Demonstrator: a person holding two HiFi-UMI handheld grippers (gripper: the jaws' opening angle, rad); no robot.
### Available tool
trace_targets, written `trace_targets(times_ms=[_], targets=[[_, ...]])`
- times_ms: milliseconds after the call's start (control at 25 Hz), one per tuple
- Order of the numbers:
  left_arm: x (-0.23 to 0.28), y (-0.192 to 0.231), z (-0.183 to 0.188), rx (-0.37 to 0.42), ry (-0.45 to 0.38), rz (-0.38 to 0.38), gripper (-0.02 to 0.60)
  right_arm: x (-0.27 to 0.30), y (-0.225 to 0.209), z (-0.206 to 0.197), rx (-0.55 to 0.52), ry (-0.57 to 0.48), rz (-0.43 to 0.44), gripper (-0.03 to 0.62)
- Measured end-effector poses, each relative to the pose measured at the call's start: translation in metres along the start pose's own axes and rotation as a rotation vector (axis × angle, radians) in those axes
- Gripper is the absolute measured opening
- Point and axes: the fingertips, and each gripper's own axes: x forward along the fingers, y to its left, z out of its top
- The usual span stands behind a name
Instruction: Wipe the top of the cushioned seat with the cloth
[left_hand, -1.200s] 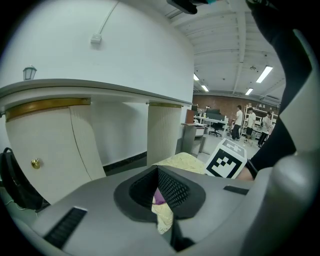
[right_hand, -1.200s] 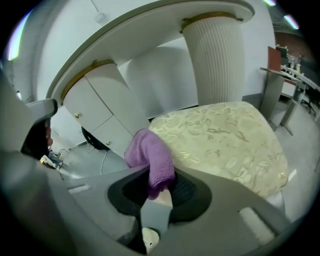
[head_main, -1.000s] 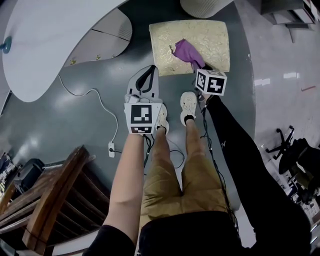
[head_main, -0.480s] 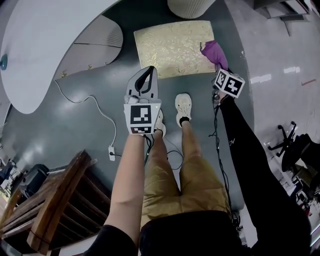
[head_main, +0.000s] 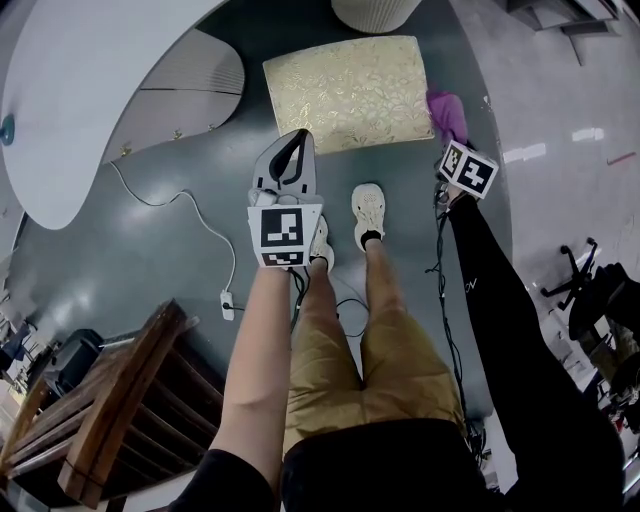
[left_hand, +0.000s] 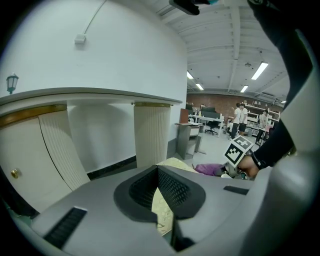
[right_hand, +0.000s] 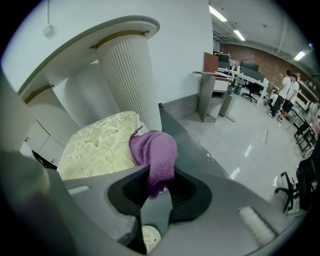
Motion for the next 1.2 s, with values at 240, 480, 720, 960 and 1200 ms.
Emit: trace_targets(times_ms=[240, 480, 720, 960, 1200], targets=[[-0.016, 0.012, -0.003, -0.005, -0.015, 0.001, 0.003, -0.027, 0.052, 0.012, -0.054, -0.118, 0.146, 0.078], [-0.044, 0.034, -0.008, -0.004, -0.027, 0.006, 0.003, -0.061, 0.169, -0.014, -0.176, -0.137, 0.390, 0.078], [-0.075, 0.069, -0.021, -0.013, -0.025, 0.039, 0.003, -0.087, 0.302, -0.073, -0.326, -0.049, 0.653, 0.078], [-0.095, 0.096, -0.036, -0.026, -0.016, 0.071, 0.003, -0.077, 0.376, -0.134, -0.439, 0.146, 0.777, 0.078], [-0.098, 0.105, -0.042, -0.039, -0.016, 0.074, 0.003, -0.040, 0.347, -0.129, -0.394, 0.176, 0.636, 0.078]])
